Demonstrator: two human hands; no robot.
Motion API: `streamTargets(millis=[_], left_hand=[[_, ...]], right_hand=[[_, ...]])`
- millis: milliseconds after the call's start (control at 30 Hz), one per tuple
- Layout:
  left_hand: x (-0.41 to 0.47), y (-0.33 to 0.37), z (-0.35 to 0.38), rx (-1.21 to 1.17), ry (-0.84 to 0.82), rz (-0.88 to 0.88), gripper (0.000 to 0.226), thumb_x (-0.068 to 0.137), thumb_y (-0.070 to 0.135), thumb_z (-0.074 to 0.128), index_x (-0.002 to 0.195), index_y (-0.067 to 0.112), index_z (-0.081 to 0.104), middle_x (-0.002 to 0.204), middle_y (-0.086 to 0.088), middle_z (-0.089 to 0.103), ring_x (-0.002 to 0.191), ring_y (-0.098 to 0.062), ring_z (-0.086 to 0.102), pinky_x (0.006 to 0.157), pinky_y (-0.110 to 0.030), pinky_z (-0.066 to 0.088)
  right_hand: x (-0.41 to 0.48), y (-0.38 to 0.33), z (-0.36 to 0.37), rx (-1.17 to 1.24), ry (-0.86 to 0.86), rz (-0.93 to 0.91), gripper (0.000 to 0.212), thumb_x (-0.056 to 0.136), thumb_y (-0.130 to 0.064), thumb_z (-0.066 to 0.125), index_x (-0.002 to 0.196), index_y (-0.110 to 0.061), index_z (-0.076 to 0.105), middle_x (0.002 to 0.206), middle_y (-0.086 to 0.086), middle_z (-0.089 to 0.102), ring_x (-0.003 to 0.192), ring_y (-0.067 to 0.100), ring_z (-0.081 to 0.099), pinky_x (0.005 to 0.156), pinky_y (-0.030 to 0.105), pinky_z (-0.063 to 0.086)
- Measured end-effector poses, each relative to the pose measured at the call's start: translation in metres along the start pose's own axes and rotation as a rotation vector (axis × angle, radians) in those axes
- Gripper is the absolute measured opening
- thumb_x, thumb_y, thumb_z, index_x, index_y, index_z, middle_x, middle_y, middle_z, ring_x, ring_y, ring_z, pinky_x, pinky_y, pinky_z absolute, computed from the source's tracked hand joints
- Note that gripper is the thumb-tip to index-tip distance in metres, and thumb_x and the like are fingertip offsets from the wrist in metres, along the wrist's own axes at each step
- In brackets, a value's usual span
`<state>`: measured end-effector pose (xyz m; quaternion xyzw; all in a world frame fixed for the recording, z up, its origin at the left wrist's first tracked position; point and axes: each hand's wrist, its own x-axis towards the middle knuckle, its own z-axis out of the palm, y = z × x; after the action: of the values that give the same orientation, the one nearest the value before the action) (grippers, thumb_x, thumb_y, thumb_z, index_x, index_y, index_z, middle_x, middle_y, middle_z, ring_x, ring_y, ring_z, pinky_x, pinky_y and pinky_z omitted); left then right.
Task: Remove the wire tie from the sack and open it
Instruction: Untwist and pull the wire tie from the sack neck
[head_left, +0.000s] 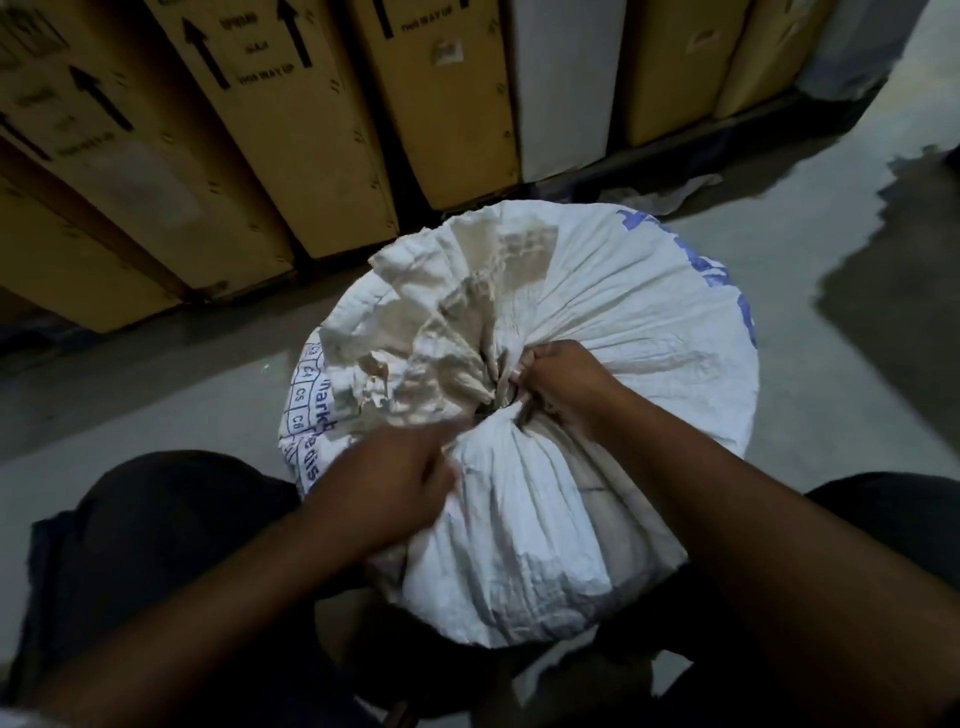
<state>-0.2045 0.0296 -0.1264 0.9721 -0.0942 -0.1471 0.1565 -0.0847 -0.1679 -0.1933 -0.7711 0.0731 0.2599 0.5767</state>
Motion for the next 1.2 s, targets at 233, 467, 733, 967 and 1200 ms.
streamTargets(millis=[233,467,733,967,1200], left_hand=[[0.098,-0.037,-0.009,-0.162,0.139,0.107,0.037,0.087,0.007,0.069,0.122,0.016,0.06,0.128,-0.001,0.062,0.116,-0.026,0.062,0.089,-0.031,0.046],[0.136,-0.041,-0.01,-0.137,-0.189,0.289,0.014,0.086,0.027,0.073,0.1,0.023,0.073,0.177,0.008,0.012,0.158,-0.004,0.025,0.119,-0.031,0.038],[0.089,-0.011,-0.008,0.031,0.245,0.175,0.056,0.068,0.08,0.076,0.076,0.026,0.064,0.119,0.005,0.057,0.102,-0.012,0.059,0.079,-0.033,0.054],[0.064,0.03,0.012,-0.408,0.302,-0.073,0.042,0.08,0.065,0.076,0.08,0.024,0.067,0.063,0.003,0.065,0.06,-0.006,0.062,0.061,-0.031,0.049],[0.061,0.021,0.011,-1.042,0.164,-0.192,0.007,0.087,0.012,0.083,0.082,0.009,0.079,0.066,-0.011,0.071,0.054,-0.018,0.063,0.055,-0.026,0.051]], right_hand=[[0.006,0.0,-0.012,0.157,0.048,0.157,0.014,0.091,-0.013,0.059,0.078,-0.018,0.06,0.071,-0.001,0.056,0.057,0.012,0.051,0.054,0.026,0.042],[0.016,0.005,-0.018,0.366,0.186,0.276,0.02,0.09,-0.003,0.062,0.07,-0.005,0.059,0.057,0.01,0.048,0.046,0.023,0.046,0.055,0.033,0.034],[0.022,0.005,-0.016,0.376,0.216,0.273,0.022,0.088,0.005,0.057,0.068,-0.002,0.057,0.053,0.01,0.047,0.036,0.019,0.042,0.048,0.028,0.033],[0.014,-0.001,-0.009,0.617,0.159,0.182,0.01,0.093,-0.002,0.063,0.083,0.001,0.063,0.045,0.003,0.049,0.04,0.014,0.035,0.039,0.022,0.025],[0.009,-0.003,-0.008,0.695,0.148,0.176,0.018,0.096,-0.004,0.052,0.086,-0.007,0.066,0.075,0.013,0.054,0.051,0.017,0.044,0.045,0.022,0.035]])
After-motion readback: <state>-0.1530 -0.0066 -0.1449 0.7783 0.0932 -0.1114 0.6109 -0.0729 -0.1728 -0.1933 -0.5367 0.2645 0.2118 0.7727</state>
